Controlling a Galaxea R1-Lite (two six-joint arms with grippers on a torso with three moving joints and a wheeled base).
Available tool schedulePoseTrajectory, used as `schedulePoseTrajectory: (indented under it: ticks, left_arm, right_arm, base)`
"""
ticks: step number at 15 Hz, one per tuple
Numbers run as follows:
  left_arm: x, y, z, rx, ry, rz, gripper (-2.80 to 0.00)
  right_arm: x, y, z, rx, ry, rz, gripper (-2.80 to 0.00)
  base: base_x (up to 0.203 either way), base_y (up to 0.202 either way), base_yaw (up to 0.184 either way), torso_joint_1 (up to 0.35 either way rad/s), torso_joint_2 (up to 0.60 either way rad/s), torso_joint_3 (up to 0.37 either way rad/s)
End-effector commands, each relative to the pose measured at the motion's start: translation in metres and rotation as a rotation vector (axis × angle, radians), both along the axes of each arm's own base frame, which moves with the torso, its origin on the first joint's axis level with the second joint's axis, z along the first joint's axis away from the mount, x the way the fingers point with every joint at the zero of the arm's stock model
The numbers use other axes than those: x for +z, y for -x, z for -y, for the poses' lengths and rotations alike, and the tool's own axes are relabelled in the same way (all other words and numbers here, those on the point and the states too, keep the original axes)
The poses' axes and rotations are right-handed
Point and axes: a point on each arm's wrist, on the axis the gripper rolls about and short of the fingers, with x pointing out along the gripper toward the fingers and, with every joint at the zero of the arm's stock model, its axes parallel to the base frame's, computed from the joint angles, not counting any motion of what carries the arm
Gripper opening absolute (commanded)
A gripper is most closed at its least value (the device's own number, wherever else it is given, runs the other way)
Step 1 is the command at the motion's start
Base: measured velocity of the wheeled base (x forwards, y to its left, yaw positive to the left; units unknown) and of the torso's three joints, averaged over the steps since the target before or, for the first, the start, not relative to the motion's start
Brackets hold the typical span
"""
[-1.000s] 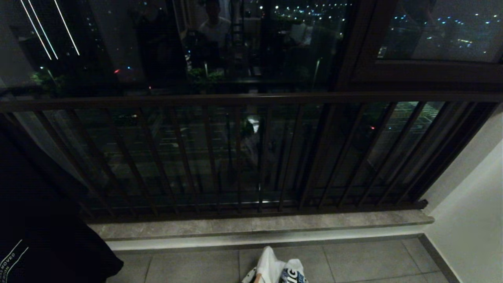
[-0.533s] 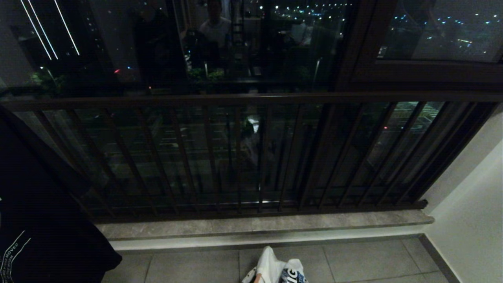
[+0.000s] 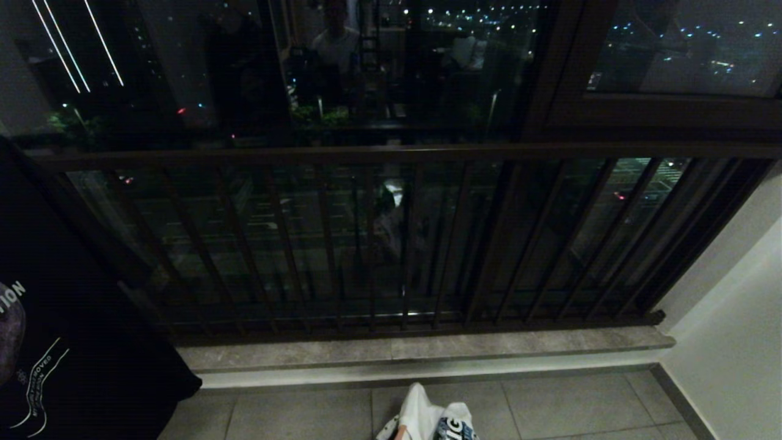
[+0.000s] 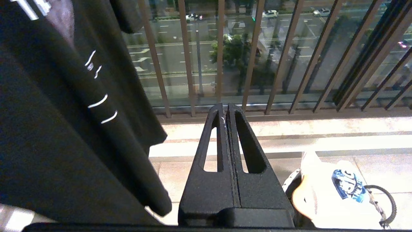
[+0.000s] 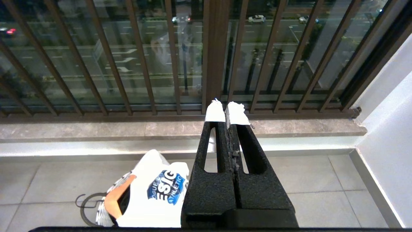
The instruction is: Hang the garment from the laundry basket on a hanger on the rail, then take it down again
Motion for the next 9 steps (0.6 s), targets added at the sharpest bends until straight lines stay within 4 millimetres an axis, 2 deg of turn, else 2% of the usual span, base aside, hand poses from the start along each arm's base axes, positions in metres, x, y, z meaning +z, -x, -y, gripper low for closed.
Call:
schedulePoseTrajectory:
  ticks: [1, 3, 9]
  left_arm:
    - [0.009, 0.003, 0.0, 0.001, 0.007, 0.03, -2.8]
    - [0.039, 0.011, 0.0, -0.004, 0.021, 0.091, -2.8]
    - [0.125, 0.007, 0.0, 0.001, 0.029, 0.088, -2.8]
  right_arm:
    - [0.0, 0.0, 0.0, 0.0, 0.0, 0.001, -2.8]
    - [0.0, 0.0, 0.0, 0.0, 0.0, 0.001, -2.8]
    - [0.0, 0.0, 0.0, 0.0, 0.0, 0.001, -2.8]
  base:
    - [0.0, 0.0, 0.0, 0.0, 0.0, 0.0]
    - [0.0, 0.0, 0.0, 0.0, 0.0, 0.0]
    - [0.0, 0.0, 0.0, 0.0, 0.0, 0.0]
